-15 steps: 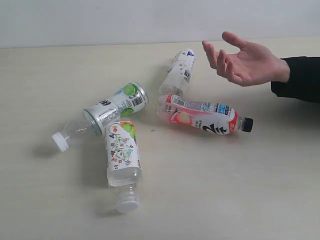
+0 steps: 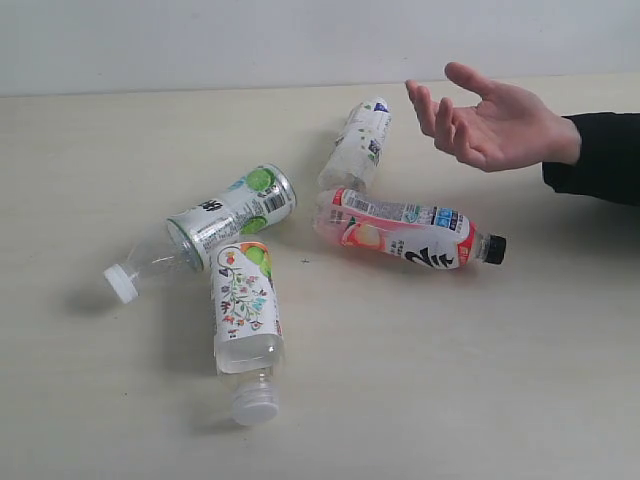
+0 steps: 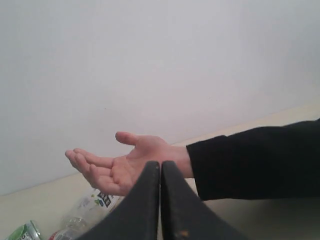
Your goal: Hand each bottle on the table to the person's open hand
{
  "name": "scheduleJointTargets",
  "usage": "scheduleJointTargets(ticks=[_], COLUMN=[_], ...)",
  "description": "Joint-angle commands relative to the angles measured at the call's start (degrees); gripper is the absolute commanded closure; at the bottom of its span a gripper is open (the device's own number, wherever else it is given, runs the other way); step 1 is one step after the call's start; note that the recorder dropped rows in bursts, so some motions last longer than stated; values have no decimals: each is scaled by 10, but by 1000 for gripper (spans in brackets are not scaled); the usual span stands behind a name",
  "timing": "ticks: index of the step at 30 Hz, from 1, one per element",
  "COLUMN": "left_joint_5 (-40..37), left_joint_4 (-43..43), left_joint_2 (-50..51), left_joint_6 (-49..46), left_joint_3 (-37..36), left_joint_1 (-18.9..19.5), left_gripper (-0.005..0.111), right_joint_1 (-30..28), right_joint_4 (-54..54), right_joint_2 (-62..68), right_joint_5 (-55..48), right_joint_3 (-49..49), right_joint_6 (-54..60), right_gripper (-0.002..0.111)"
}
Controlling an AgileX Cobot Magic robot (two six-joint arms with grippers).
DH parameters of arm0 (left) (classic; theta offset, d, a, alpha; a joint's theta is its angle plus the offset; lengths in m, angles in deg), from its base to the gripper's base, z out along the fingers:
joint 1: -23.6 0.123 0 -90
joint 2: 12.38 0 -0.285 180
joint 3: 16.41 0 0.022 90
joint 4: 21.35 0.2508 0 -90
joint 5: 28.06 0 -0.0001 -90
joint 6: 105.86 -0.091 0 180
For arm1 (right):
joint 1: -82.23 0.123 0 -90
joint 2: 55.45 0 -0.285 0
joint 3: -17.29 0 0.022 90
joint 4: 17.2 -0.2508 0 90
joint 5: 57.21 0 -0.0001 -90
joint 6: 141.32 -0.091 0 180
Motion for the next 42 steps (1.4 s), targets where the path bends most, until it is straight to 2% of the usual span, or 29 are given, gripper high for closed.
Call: scheduleJointTargets(ticks=[1, 5, 12, 15, 20, 24, 35, 42], left_joint_5=[2, 2, 2, 2, 2, 2, 2, 2], left_joint_4=[2, 2, 2, 2, 2, 2, 2, 2], left_joint_2=[-4, -4, -4, -4, -4, -4, -4, -4], left_joint_6=[-3, -3, -3, -3, -3, -3, -3, -3], left_joint_3=[0, 0, 0, 0, 0, 0, 0, 0], left_joint_1=[1, 1, 1, 1, 1, 1, 1, 1], left_gripper=[107, 107, 107, 107, 107, 107, 107, 107], right_joint_1=[-3, -3, -3, -3, -3, -3, -1, -1], right_joint_4=[3, 3, 3, 1, 1, 1, 1, -186], right_joint_2=[-4, -4, -4, -4, -4, 2, 226, 363], right_joint_5=[59, 92, 92, 134, 118, 164, -141, -332], right_joint_3=[3, 3, 3, 3, 3, -2, -223, -324], right_joint_6=[0, 0, 0, -1, -56, -105, 52, 325], right_gripper=[107, 107, 107, 107, 107, 107, 108, 105])
